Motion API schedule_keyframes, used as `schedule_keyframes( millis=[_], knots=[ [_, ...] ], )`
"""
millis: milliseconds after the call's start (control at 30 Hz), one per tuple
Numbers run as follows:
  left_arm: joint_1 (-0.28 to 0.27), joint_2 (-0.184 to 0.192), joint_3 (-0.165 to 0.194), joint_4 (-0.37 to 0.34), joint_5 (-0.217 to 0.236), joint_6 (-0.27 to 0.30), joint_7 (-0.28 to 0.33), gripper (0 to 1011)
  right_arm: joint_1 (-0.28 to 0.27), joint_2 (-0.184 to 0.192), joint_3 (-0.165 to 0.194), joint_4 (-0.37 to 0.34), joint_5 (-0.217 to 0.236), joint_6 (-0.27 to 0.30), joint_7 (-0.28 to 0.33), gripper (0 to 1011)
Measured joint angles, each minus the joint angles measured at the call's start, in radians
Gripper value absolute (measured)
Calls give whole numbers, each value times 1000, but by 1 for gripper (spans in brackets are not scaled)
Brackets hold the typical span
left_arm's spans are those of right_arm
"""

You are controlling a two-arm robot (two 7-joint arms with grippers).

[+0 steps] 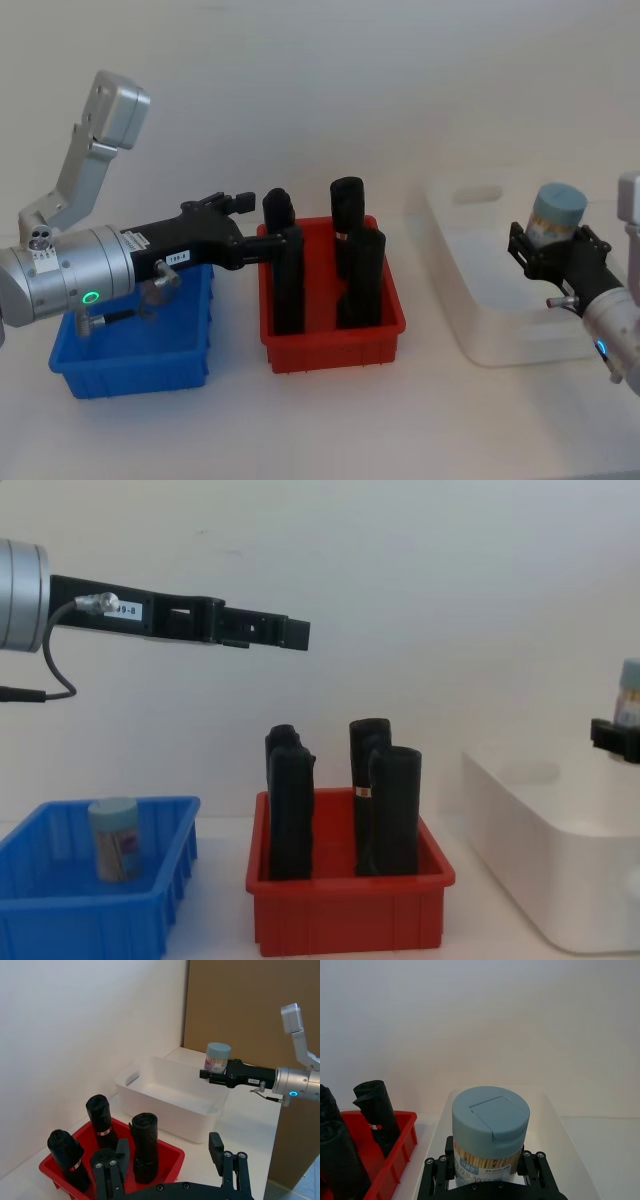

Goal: Pick the cotton swabs from the blue box and place them into the white box.

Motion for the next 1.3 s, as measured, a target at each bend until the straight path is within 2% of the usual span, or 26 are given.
schedule_keyframes(
  millis=[333,400,500,567,600,733,1033,1300],
  knots=[
    [0,0,0,0,0,0,0,999,82,-29,-8,128,-9,8,51,653],
    [0,0,0,0,0,0,0,1000,93,-33,-10,143,-12,11,58,692],
    [0,0,0,0,0,0,0,1000,114,-41,-14,173,-17,13,74,823],
    [0,0,0,0,0,0,0,1000,120,-44,-15,181,-18,13,78,823],
    [0,0,0,0,0,0,0,999,127,-47,-17,192,-21,13,83,882],
    [0,0,0,0,0,0,0,1000,139,-52,-19,207,-26,9,91,1001],
    [0,0,0,0,0,0,0,1000,156,-59,-23,229,-32,4,102,1002],
    [7,-2,4,0,6,-12,17,1000,144,-56,-23,214,-32,1,102,1001]
  ],
)
